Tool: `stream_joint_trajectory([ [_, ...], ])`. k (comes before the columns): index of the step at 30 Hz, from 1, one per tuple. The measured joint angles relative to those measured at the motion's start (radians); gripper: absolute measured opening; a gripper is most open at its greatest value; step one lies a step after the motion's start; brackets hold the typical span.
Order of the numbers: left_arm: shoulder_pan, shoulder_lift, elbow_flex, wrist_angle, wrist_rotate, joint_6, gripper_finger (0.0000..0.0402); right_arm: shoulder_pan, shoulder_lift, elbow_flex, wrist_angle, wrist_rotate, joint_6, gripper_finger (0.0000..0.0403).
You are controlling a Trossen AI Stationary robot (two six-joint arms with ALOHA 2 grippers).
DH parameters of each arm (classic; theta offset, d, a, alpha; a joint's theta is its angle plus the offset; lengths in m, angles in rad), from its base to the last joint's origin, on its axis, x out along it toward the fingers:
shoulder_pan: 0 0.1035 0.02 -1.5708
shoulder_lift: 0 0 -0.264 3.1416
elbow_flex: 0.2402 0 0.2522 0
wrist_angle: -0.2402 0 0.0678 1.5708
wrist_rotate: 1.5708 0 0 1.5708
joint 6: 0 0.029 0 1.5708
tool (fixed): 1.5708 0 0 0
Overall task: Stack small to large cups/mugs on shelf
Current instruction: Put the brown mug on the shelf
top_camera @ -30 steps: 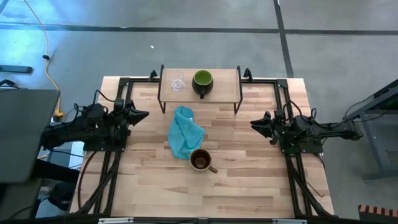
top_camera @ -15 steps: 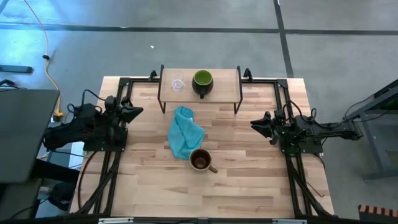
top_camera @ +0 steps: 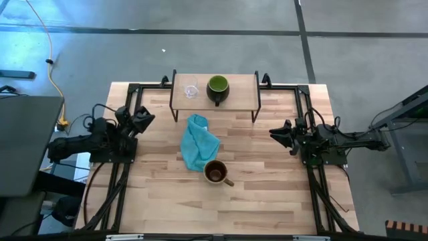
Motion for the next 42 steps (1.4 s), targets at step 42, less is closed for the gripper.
stream_joint_trajectory([
  [42,-0.269,0.006,-0.014,-0.328,-0.146,0.06,0.0001,0.0,0.149,-0.001,-0.126,-0.166,-0.054,0.0128],
])
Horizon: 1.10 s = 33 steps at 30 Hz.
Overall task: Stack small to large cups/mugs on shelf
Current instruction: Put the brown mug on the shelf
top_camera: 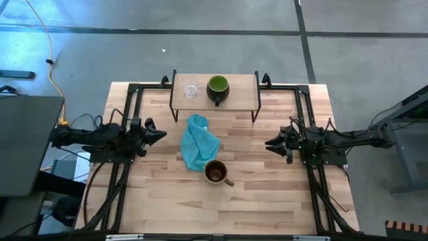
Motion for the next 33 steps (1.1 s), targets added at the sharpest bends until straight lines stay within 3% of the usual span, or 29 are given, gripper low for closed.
stream_joint_trajectory([
  [7,0.0,0.0,0.0,-0.095,0.008,-0.026,0.0001,0.0,0.122,0.0,0.31,0.008,-0.202,0.0128],
  [15,0.0,0.0,0.0,-0.1,0.009,-0.056,0.0001,0.008,0.286,0.004,0.449,0.002,-0.2,0.0128],
  [24,0.0,0.0,0.0,-0.1,0.001,-0.056,0.0001,0.063,0.52,0.152,0.453,0.008,-0.283,0.0128],
  [33,0.0,0.0,0.0,-0.099,0.001,-0.057,0.0,0.109,0.747,0.294,0.431,0.01,-0.257,0.0128],
])
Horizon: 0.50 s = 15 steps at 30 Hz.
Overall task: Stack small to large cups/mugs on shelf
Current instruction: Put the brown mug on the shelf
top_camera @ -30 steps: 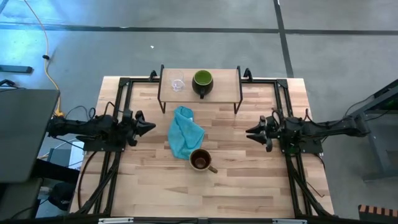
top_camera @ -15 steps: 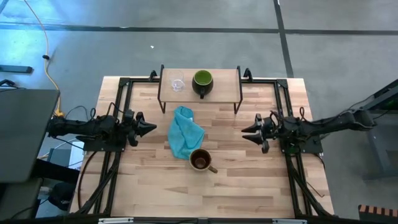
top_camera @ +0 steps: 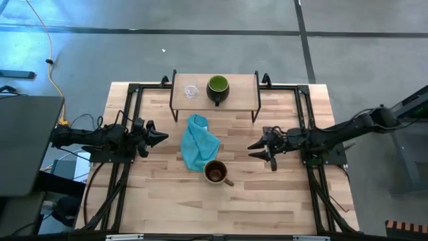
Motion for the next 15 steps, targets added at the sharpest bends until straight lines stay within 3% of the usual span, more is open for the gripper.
stream_joint_trajectory([
  [15,0.0,0.0,0.0,-0.002,0.0,0.0,0.0,0.154,0.237,0.233,-0.143,0.03,0.145,0.0128],
])
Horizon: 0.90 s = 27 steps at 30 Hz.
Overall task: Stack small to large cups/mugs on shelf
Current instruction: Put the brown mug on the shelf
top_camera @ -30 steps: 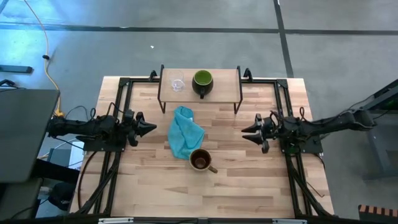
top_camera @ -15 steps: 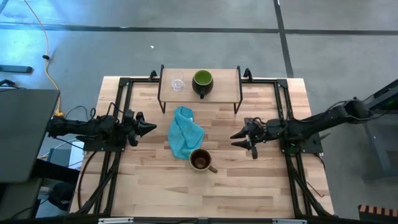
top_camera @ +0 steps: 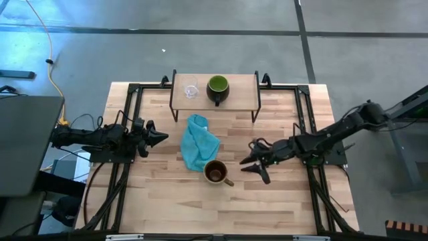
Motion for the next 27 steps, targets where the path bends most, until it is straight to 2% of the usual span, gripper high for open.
stream_joint_trajectory([
  [8,0.0,0.0,0.0,0.0,0.0,0.0,0.0,0.129,0.021,0.101,-0.114,0.101,0.168,0.0128],
  [14,0.0,0.0,0.0,-0.001,0.0,0.0,0.0001,0.23,0.02,0.156,-0.21,0.256,0.277,0.0128],
  [21,0.0,0.0,0.0,-0.001,0.0,0.003,0.0001,0.306,0.035,0.2,-0.307,0.438,0.331,0.0128],
  [27,0.0,0.0,0.0,-0.001,0.0,0.025,0.0001,0.314,0.125,0.234,-0.313,0.45,0.369,0.0128],
])
